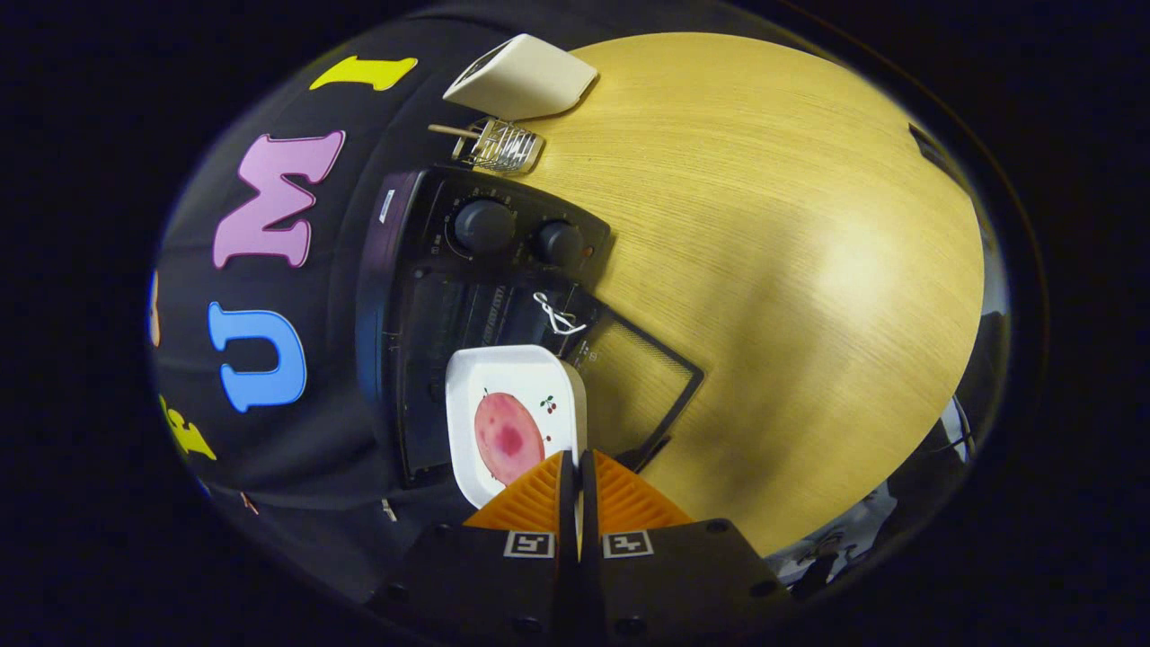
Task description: Open the toaster oven, put the food inside, and close the toaster oven door.
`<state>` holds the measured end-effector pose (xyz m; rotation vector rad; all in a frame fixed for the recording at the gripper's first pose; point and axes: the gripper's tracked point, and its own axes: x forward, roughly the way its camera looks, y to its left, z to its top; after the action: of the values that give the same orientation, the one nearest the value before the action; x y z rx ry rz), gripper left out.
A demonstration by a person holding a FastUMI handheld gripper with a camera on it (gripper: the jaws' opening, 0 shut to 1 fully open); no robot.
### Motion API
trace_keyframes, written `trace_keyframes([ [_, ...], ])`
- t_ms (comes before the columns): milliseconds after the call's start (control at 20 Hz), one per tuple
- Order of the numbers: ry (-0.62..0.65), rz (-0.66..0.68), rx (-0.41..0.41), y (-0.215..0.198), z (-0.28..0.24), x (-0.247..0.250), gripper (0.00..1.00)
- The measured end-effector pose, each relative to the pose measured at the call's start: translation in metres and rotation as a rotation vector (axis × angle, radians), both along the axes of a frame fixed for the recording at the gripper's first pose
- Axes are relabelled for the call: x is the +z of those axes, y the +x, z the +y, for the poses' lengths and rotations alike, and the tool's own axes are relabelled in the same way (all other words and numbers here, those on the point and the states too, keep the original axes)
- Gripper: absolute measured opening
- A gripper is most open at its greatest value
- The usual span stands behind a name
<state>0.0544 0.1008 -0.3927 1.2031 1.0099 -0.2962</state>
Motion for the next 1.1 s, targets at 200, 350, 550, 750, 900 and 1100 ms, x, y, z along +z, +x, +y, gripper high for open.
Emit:
trace_keyframes([
  [200,0.018,0.026,-0.164,0.033,0.02,-0.009,0.05],
  [350,0.011,0.057,-0.259,0.055,0.027,-0.019,0.05],
  [550,0.013,0.063,-0.339,0.08,0.035,-0.025,0.05],
  [750,0.011,0.077,-0.38,0.087,0.041,-0.031,0.05],
  [900,0.043,0.065,-0.411,0.09,0.046,-0.031,0.07],
  [1100,0.127,0.039,-0.425,0.09,0.055,-0.027,0.13],
])
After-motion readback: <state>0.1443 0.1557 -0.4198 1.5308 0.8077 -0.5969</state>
